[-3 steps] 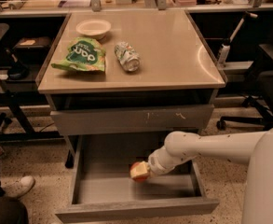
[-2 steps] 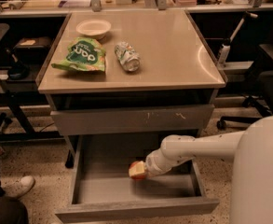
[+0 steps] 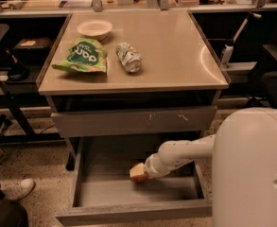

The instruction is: Place apple into middle drawer

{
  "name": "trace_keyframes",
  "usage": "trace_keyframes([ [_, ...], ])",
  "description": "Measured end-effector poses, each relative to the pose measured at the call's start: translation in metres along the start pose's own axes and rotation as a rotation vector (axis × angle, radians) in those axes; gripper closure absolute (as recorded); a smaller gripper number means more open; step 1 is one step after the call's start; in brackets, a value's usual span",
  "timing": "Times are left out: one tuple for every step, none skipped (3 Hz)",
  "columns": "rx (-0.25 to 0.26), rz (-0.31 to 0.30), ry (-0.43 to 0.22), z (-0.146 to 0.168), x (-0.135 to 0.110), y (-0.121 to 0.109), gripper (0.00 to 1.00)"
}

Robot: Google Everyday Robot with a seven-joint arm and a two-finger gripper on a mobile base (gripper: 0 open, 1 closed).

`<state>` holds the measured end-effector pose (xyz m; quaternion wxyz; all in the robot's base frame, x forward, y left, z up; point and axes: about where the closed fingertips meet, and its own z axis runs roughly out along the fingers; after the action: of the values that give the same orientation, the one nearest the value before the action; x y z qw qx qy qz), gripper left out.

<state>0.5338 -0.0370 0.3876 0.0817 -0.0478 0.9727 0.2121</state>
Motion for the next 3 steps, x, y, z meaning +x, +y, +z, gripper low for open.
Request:
trace_keyframes([
  [0.015,0.01,-0.005,0.01,-0.0027,-0.0007,1.0],
  [0.015,0.01,-0.005,0.0101,-0.0029,-0.0005,0.81],
  [0.015,0.01,-0.005,0.0102,-0.0029,-0.0005,0.57],
])
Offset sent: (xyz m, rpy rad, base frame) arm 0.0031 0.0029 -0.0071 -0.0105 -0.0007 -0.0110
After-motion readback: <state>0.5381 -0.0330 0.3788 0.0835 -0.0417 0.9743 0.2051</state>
